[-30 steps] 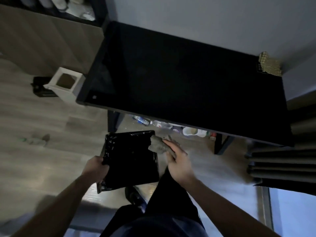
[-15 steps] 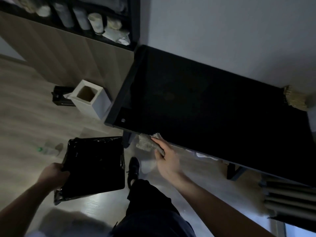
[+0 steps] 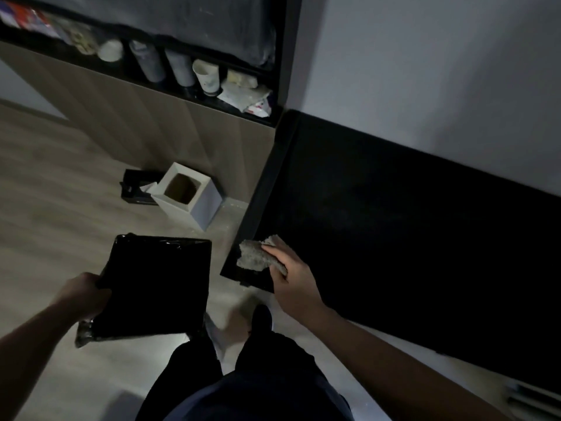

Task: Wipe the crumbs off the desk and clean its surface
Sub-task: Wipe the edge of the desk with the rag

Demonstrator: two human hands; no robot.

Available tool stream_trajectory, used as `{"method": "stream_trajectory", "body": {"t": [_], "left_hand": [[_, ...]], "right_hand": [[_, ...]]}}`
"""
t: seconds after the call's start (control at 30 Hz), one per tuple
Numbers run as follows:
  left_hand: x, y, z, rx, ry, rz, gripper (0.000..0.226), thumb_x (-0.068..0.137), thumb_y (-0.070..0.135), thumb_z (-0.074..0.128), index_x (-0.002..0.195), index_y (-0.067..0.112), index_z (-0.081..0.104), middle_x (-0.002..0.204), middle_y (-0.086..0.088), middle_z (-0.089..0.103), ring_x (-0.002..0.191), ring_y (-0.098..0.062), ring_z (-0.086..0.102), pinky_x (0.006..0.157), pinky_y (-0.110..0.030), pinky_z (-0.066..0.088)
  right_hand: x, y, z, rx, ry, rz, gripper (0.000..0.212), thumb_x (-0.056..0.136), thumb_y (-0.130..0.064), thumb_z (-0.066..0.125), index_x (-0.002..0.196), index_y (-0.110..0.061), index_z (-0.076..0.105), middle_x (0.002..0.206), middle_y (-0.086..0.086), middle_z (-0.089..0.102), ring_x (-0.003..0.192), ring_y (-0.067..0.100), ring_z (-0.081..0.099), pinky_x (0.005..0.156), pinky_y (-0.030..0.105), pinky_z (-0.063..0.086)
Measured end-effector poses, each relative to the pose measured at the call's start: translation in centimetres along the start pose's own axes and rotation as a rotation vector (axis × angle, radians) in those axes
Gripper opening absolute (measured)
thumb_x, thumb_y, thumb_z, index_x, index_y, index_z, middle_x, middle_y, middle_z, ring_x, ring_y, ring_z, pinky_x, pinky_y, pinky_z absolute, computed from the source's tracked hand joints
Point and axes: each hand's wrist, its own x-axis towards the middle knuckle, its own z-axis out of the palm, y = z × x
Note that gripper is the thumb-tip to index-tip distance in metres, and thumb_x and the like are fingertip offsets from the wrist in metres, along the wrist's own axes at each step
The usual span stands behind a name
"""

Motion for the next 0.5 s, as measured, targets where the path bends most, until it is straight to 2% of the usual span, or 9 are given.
{"method": "stream_trajectory", "body": {"t": [0.13,0.23,0.33,0.43,0.5], "left_hand": [[4.2,3.2,-2.1,-0.021,-0.005,0.025,0.012,0.082,0.014,0.07,0.081,0.005,0.078,0.072,-0.022,0.071,0.072,-0.036,0.07,0.062,-0.034,0.049],[8.0,6.3,-3.0,-0.034,-0.033,0.062,0.016,0.083,0.014,0.067,0.089,0.004,0.079,0.08,-0.023,0.073,0.08,-0.039,0.071,0.065,-0.035,0.05],[11.9,9.8,-3.6,-0.043,-0.075,0.107,0.021,0.082,0.015,0.063,0.091,0.002,0.077,0.085,-0.023,0.073,0.085,-0.04,0.071,0.071,-0.036,0.054],[16.1,13.4,-3.2,-0.02,-0.137,0.166,0.023,0.086,0.013,0.062,0.099,0.0,0.075,0.094,-0.024,0.073,0.092,-0.041,0.07,0.074,-0.036,0.052],[18.8,15.3,-2.1,0.006,-0.173,0.193,0.023,0.087,0.013,0.06,0.101,0.0,0.074,0.096,-0.025,0.073,0.094,-0.041,0.07,0.075,-0.037,0.053]], "right_hand": [[2.9,-0.6,0.3,0.008,0.074,0.037,0.049,0.104,-0.008,0.052,0.146,-0.032,0.059,0.156,-0.024,0.04,0.15,-0.004,0.029,0.126,0.025,0.028],[4.9,-0.8,1.7,0.009,0.165,0.072,0.048,0.102,-0.004,0.053,0.144,-0.026,0.062,0.146,-0.026,0.048,0.143,-0.007,0.036,0.125,0.027,0.033],[7.2,-1.1,2.7,0.037,0.237,0.111,0.049,0.102,-0.001,0.055,0.143,-0.027,0.061,0.147,-0.027,0.05,0.144,-0.005,0.039,0.124,0.03,0.036],[9.8,-1.0,3.5,0.03,0.351,0.141,0.05,0.102,-0.001,0.056,0.144,-0.026,0.061,0.145,-0.041,0.041,0.146,-0.013,0.032,0.122,0.017,0.029],[11.7,-0.9,3.9,0.016,0.426,0.162,0.049,0.102,-0.002,0.056,0.145,-0.026,0.061,0.147,-0.04,0.039,0.147,-0.015,0.029,0.121,0.012,0.026]]}}
